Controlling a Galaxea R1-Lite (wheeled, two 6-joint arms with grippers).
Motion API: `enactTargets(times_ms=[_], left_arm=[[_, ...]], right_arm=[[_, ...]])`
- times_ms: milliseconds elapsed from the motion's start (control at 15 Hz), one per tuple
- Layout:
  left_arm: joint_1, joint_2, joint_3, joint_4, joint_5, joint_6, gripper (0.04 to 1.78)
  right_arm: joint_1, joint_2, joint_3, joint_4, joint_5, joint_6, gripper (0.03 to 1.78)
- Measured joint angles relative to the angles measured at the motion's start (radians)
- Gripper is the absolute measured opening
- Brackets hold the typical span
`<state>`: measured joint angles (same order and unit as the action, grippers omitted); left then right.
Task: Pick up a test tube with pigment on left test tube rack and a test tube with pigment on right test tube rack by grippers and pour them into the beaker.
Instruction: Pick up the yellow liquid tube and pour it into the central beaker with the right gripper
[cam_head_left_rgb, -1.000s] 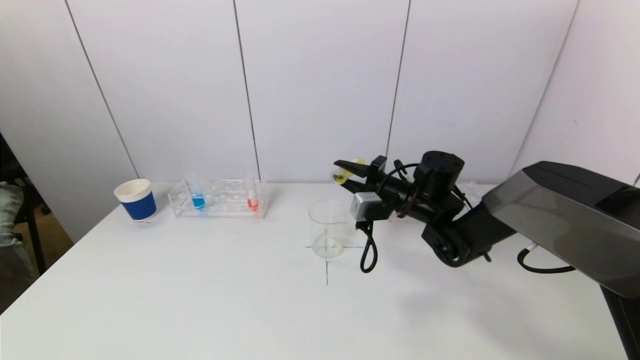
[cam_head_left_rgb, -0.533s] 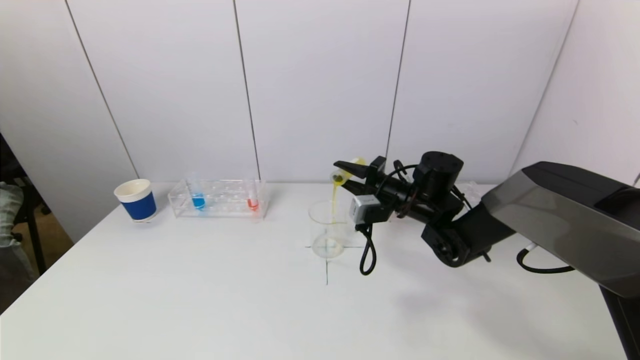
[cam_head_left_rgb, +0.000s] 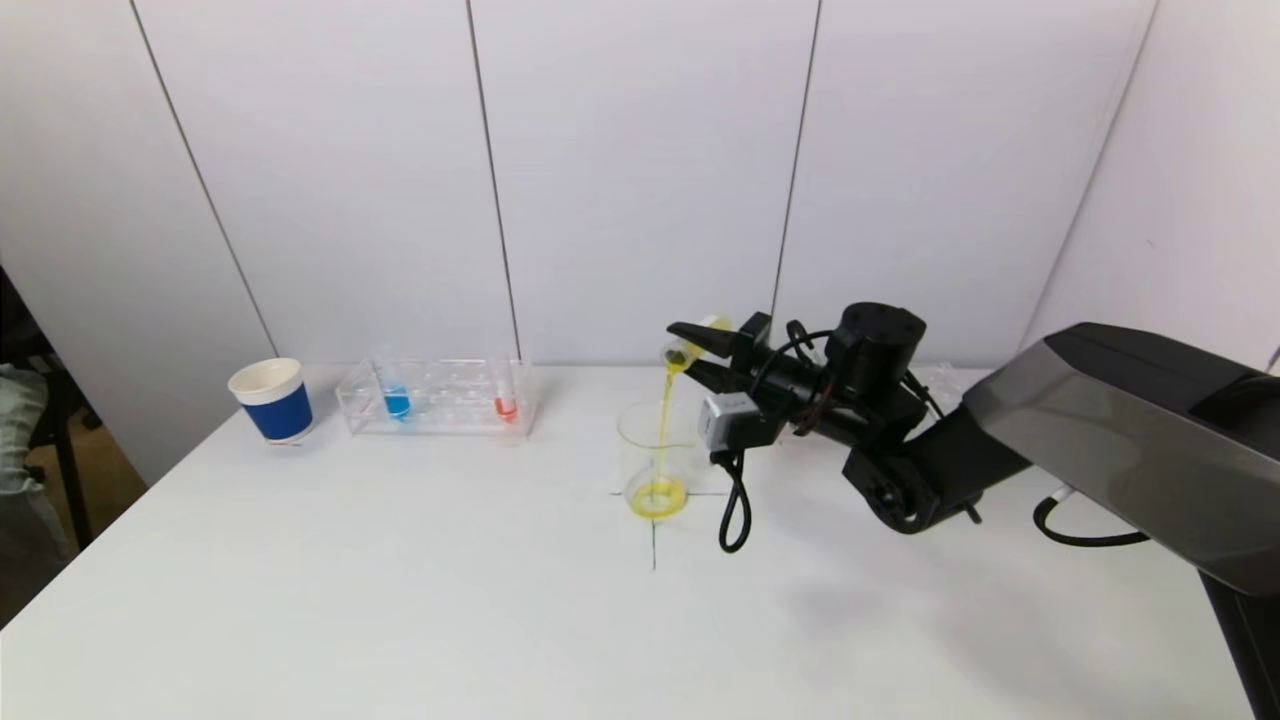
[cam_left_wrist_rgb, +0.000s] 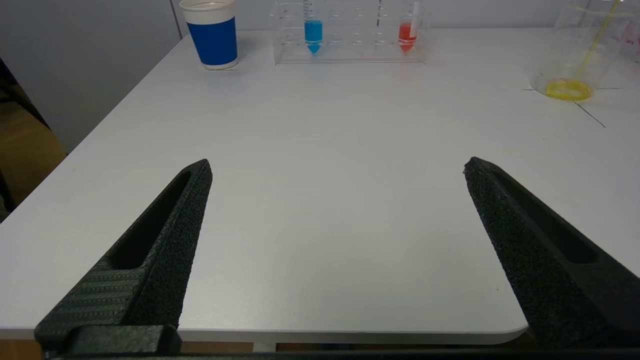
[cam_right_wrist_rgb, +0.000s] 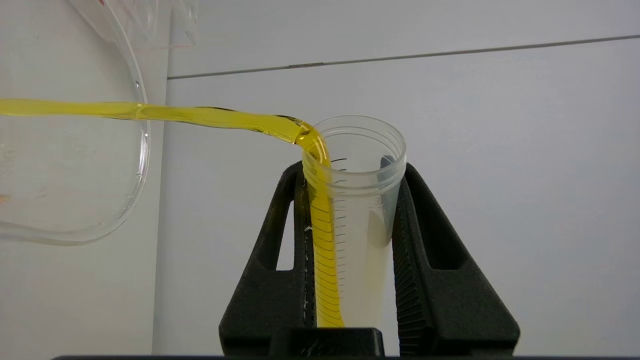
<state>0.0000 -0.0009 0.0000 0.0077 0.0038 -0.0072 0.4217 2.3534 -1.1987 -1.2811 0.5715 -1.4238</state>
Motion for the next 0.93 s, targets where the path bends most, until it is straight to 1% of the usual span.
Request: enactTargets(times_ms=[933], left_arm=[[0.000,0.000,0.000,0.000,0.000,0.000,1.76]], right_arm=[[0.003,-0.016,-0.009,0.051,-0.008,-0.112,0.50]])
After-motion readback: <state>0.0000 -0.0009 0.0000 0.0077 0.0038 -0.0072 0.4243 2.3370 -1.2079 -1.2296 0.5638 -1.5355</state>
